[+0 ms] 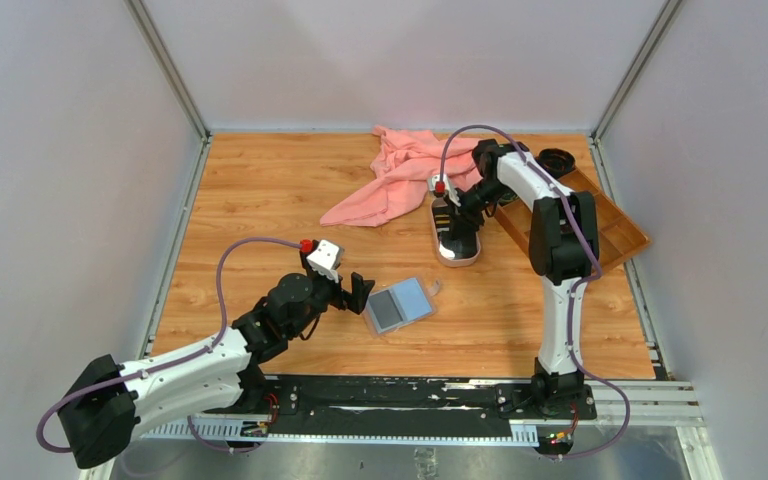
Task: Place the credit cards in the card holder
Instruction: Pick up the credit card from the storage box.
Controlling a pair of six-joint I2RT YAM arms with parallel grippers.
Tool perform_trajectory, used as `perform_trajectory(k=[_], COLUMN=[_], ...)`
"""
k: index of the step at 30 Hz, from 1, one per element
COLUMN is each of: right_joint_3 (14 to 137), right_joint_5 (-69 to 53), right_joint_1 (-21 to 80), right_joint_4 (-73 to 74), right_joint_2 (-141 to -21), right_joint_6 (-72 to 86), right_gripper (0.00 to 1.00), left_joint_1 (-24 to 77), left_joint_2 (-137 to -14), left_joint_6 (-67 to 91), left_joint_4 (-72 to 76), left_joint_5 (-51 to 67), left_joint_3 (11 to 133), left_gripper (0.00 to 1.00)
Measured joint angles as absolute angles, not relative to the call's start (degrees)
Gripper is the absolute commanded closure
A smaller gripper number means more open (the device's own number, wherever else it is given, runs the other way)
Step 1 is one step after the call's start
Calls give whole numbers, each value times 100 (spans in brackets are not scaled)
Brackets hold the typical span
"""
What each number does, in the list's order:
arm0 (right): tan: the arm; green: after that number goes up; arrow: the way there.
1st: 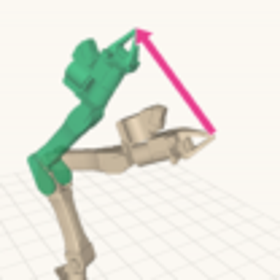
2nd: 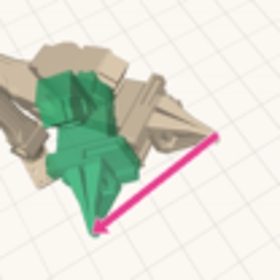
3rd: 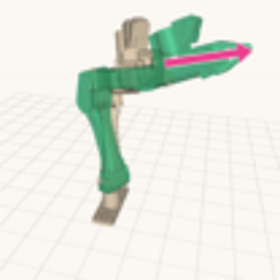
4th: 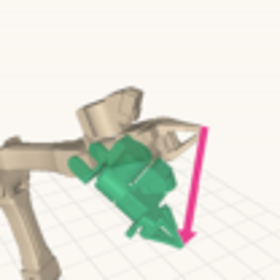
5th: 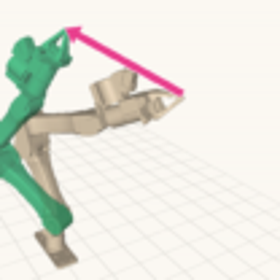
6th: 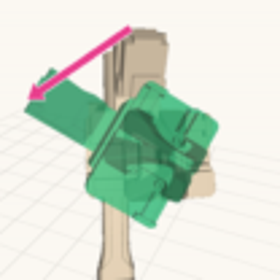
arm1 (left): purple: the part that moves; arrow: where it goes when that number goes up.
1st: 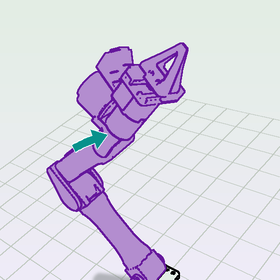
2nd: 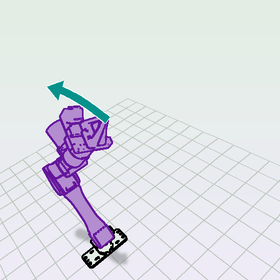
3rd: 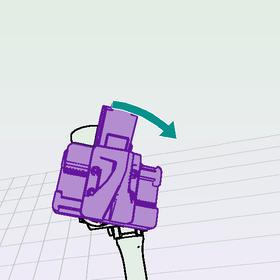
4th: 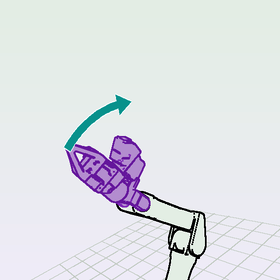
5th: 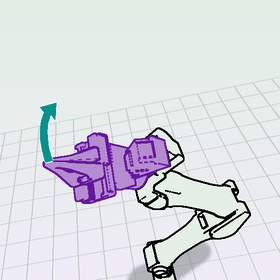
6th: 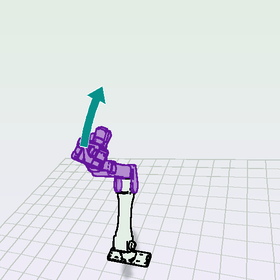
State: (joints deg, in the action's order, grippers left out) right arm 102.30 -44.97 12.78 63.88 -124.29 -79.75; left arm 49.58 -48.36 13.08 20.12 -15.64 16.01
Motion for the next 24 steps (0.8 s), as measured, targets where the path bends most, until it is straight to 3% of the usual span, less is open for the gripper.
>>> perform_trajectory(k=[8, 24], right_joint_3=[10337, 10447], right_joint_5=[-4501, -4560], right_joint_1=[1278, 1238], right_joint_4=[6479, 6519], right_joint_2=[-12429, -12425], right_joint_6=[-7824, -7688], right_gripper=[91, 95], left_joint_1=[4958, 4958], left_joint_2=[-4860, -4860], left_joint_6=[1308, 1308], left_joint_4=[2014, 2014], left_joint_5=[-1566, -1566], left_joint_3=[1601, 1601], left_gripper=[0, 0])
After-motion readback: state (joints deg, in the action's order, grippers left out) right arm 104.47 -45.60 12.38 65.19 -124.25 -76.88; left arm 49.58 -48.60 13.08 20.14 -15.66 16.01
